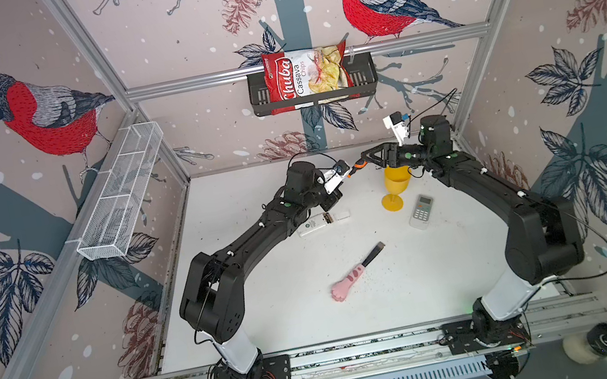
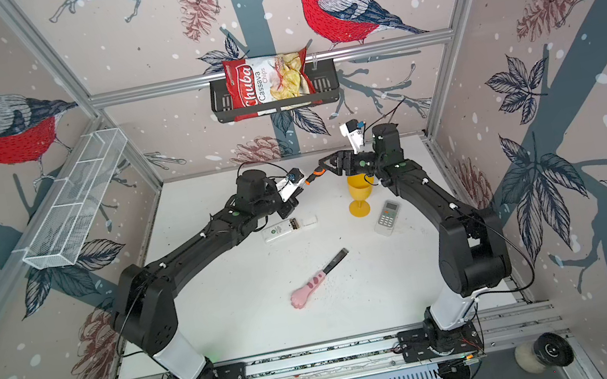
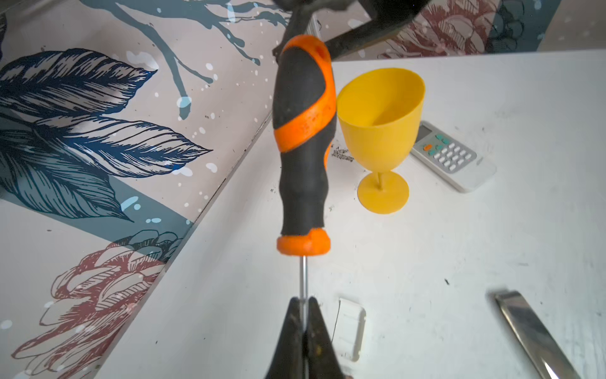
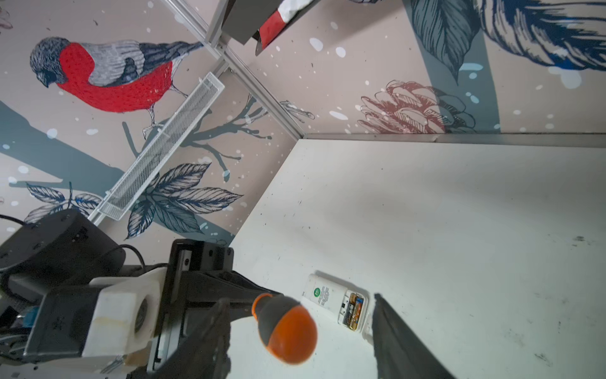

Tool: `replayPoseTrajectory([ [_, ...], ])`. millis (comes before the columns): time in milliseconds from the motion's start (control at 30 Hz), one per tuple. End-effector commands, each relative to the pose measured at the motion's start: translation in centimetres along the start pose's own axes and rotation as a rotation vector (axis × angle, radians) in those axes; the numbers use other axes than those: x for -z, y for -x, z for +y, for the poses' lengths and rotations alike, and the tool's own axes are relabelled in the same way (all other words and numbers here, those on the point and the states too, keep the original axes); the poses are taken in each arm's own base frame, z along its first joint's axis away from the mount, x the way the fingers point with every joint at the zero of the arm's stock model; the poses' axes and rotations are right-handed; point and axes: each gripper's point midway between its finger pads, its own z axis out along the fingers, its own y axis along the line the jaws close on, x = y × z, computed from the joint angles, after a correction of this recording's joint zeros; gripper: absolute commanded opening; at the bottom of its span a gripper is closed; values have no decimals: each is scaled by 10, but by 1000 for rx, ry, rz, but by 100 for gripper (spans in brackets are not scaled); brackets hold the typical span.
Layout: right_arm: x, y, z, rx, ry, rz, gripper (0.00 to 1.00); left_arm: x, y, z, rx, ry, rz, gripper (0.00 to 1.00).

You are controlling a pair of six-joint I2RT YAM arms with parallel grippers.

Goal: Unload the batteries from the remote control

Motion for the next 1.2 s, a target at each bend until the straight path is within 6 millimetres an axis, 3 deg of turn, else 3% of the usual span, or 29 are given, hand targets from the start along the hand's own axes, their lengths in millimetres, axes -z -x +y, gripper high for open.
replayPoseTrajectory([
  [0, -2, -13, 8, 30, 56, 75, 70, 8, -3, -14, -106, -68, 7, 0],
  [200, -8, -38, 27, 85, 148, 171, 70, 12, 0, -20, -147, -88, -16, 0],
  [433, -16, -53, 44, 146, 211, 241, 64, 16, 4, -27, -167, -130, -26, 0],
  [767, -18, -73, 46, 180, 253, 306, 53, 20, 15, -44, -118, -263, -41, 0],
  [967, -21, -75, 48, 179, 269, 309, 37, 19, 13, -46, -117, -272, -39, 0],
  [1167, -23, -79, 43, 170, 266, 325, 12, 18, 13, -43, -121, -263, -39, 0],
])
